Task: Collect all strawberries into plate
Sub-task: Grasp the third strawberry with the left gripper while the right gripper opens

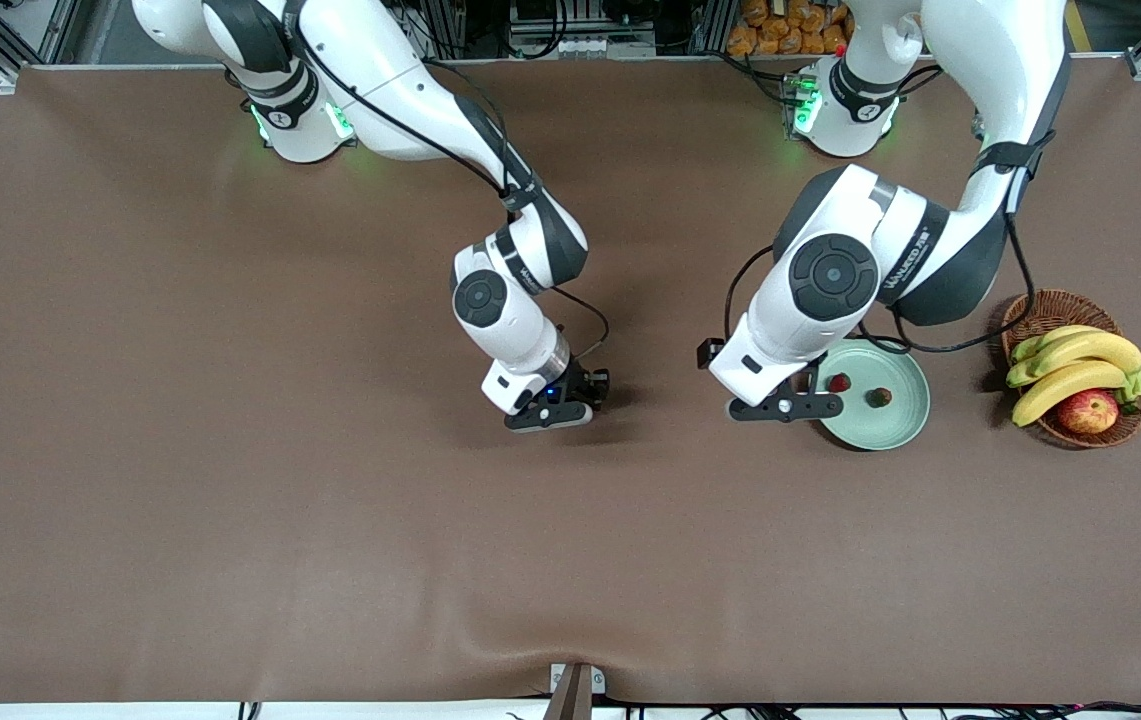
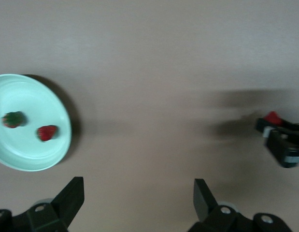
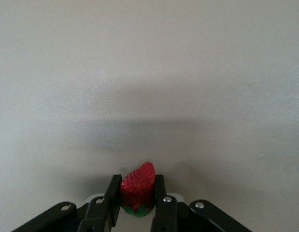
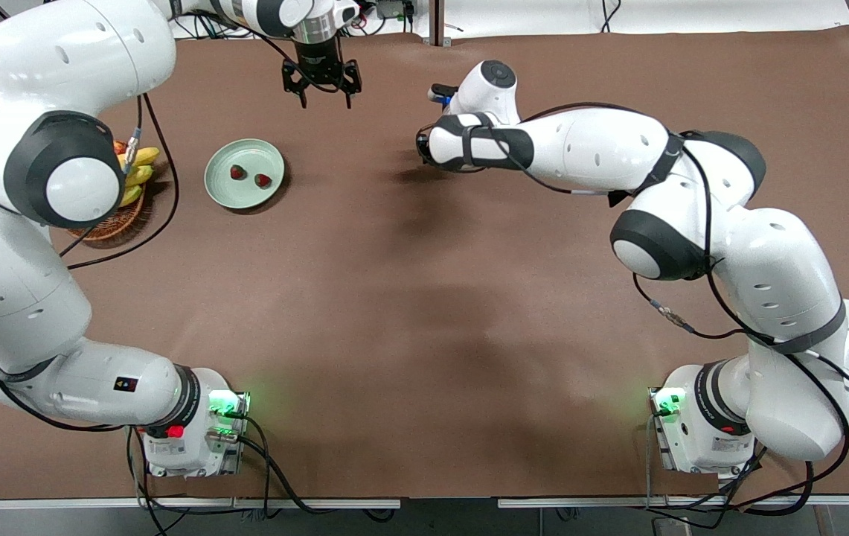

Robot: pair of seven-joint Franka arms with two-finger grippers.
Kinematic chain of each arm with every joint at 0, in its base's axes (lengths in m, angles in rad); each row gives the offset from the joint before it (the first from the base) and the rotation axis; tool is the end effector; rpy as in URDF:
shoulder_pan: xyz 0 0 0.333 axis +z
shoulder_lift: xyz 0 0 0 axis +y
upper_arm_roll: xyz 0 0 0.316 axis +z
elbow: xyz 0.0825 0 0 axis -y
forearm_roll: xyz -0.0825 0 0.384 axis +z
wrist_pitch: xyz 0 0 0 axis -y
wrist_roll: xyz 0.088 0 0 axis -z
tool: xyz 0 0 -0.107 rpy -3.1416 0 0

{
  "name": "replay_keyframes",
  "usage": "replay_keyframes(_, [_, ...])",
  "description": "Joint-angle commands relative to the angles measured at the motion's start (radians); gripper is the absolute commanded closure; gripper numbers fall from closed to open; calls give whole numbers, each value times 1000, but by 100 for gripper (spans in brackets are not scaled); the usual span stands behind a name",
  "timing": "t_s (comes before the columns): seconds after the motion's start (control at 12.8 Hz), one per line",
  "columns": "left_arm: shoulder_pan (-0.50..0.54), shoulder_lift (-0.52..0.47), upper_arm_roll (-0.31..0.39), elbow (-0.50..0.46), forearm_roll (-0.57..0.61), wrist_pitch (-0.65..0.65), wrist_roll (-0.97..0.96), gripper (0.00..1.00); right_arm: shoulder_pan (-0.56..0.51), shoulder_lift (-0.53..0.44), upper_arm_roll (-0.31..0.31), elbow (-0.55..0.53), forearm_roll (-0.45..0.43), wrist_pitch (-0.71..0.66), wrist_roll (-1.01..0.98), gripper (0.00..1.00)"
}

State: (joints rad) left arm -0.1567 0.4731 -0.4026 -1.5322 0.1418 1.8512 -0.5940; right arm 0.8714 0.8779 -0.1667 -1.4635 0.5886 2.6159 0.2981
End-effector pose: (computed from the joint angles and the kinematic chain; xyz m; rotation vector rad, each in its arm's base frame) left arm 0.5923 -0.3134 0.3905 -3.1130 -0.0262 0.1911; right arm 0.5563 0.4903 0.1891 -2.7784 -0.0228 -0.1927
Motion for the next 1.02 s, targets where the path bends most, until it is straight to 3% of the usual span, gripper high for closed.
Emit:
replay_keyframes(0.0, [-30, 31, 1, 4, -27, 57, -21, 0, 4, 33, -8, 45, 10, 10, 21, 0])
replay_keyframes(0.23, [-43, 67, 2, -2, -18, 74, -88, 0, -9, -25, -28, 35, 2, -32, 23, 0])
replay_keyframes(0.62, [-116, 136, 7, 3, -10, 216, -208, 0, -9, -148, -210, 37, -3, -287, 6, 0])
replay_keyframes(0.94, [-184, 232, 14, 32, -13, 429, -302, 0, -6, -215, -351, 14, -9, -442, -95, 0])
